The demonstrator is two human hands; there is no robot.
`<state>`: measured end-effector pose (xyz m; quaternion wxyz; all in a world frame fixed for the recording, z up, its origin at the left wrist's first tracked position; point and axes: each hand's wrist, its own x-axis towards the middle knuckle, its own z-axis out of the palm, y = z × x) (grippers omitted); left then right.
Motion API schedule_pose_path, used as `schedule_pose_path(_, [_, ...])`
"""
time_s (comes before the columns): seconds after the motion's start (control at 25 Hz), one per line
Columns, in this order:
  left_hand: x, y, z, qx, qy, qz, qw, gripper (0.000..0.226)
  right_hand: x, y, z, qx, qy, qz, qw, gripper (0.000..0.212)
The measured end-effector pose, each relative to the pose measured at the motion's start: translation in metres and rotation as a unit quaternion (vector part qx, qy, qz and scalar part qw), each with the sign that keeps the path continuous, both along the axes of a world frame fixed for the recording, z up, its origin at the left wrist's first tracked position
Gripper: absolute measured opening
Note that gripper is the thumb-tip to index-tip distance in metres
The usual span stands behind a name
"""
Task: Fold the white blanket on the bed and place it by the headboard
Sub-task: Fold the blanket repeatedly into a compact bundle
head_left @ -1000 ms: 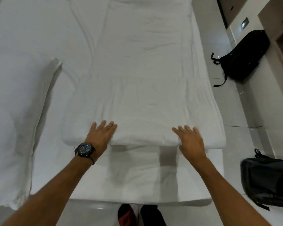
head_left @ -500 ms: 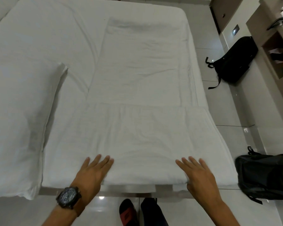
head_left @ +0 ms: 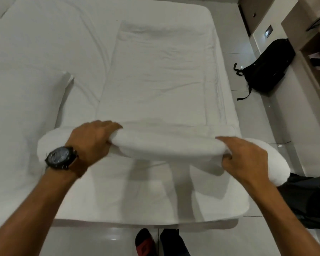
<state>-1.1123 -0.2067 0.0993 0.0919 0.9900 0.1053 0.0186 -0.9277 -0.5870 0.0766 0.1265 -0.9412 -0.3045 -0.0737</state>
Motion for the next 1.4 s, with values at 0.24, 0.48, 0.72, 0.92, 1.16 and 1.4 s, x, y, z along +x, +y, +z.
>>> schedule_pose_path(0.24, [0.125, 0.073, -0.009, -0.033, 0.028, 0.089, 0.995, 0.038, 0.119, 0.08, 0.003, 0.006, -0.031, -0.031, 0.999, 0.029])
schedule_pose_path(0.48, [0.249, 0.131, -0.042, 0.087, -0.022, 0.137, 0.987, 0.03, 0.255, 0.172, -0.013, -0.047, -0.013, -0.049, 0.998, 0.021])
schedule_pose_path(0.72, [0.333, 0.164, -0.095, 0.11, -0.005, 0.167, 0.98, 0.032, 0.342, 0.226, -0.058, -0.126, 0.033, -0.064, 0.989, 0.025])
schedule_pose_path(0.92, [0.367, 0.173, -0.13, 0.161, 0.026, 0.175, 0.971, 0.022, 0.374, 0.244, -0.099, -0.164, 0.04, -0.073, 0.983, 0.022])
schedule_pose_path(1.16, [0.388, 0.186, -0.172, 0.172, 0.079, 0.235, 0.953, 0.028, 0.407, 0.278, -0.145, -0.183, 0.009, -0.045, 0.982, 0.03])
schedule_pose_path(1.4, [0.379, 0.182, -0.205, 0.032, 0.013, 0.274, 0.961, 0.047, 0.428, 0.264, -0.151, -0.104, -0.022, 0.003, 0.994, 0.034])
